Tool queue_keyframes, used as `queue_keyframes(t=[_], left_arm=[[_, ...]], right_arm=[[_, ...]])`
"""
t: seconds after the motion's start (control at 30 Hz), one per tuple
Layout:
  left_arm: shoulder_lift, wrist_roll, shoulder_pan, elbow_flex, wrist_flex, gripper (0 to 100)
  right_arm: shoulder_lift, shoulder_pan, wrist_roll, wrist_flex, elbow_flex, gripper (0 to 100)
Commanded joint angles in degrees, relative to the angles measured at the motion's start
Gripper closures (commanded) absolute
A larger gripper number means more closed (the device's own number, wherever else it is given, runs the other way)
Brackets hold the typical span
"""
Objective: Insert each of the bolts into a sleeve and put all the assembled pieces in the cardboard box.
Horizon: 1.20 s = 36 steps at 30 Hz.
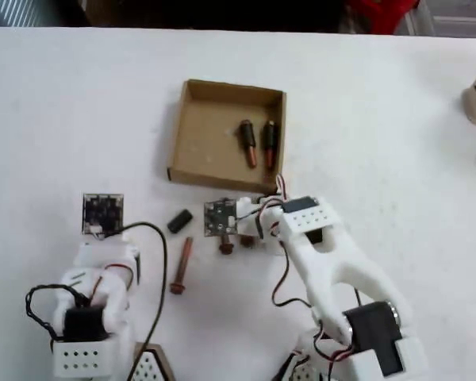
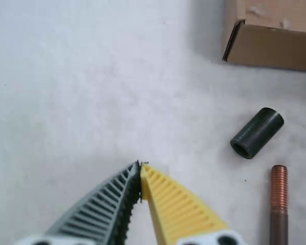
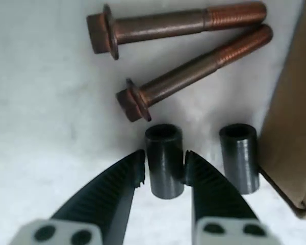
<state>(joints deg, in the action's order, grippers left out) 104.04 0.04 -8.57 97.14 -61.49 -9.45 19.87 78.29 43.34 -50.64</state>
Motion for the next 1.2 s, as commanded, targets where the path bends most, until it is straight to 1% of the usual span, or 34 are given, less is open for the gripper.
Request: queue_keyframes(t=[0.0, 0.23, 0.37, 0.4, 0.5, 0.53, 0.6, 0.7, 0.8, 0.87, 0.93, 1.07, 1.17], left_arm=[[0.5, -0.6, -0.4, -0.2, 0.2, 98], [0.5, -0.6, -0.3, -0.2, 0.2, 98], [0.5, -0.6, -0.3, -0.2, 0.2, 98], [0.5, -0.6, -0.3, -0.2, 0.2, 98], [0.5, -0.6, -0.3, -0.2, 0.2, 98], [0.5, -0.6, -0.3, -0.2, 0.2, 98], [0.5, -0.6, -0.3, -0.2, 0.2, 98], [0.5, -0.6, -0.3, -0.2, 0.2, 98], [0.5, -0.6, -0.3, -0.2, 0.2, 98], [0.5, -0.6, -0.3, -0.2, 0.2, 98], [0.5, -0.6, -0.3, -0.2, 0.2, 98], [0.5, -0.6, -0.3, -0.2, 0.2, 98], [0.5, -0.6, -0.3, -0.2, 0.2, 98]], right_arm=[[1.5, 0.5, 0.7, -2.9, 1.1, 89.3], [3.4, 0.6, 0.4, -3.0, 2.6, 89.6], [3.5, 0.6, 0.1, -3.0, 2.6, 99.0], [3.4, 0.5, -0.9, -3.0, 2.6, 97.9], [3.3, 0.3, -9.1, -3.4, 2.7, 98.2], [3.3, 0.4, -12.9, -3.0, 3.3, 98.1], [3.3, 0.5, -22.9, -0.9, 5.3, 98.1], [3.3, -1.2, -37.4, 7.4, 10.9, 98.1], [3.3, -5.9, -47.9, 18.0, 17.4, 98.1], [3.3, -9.8, -53.4, 22.5, 20.1, 98.1], [3.3, -13.3, -57.4, 23.7, 20.9, 98.1], [3.3, -18.9, -62.5, 23.7, 20.8, 98.1], [3.3, -21.8, -65.9, 23.8, 20.8, 98.1]])
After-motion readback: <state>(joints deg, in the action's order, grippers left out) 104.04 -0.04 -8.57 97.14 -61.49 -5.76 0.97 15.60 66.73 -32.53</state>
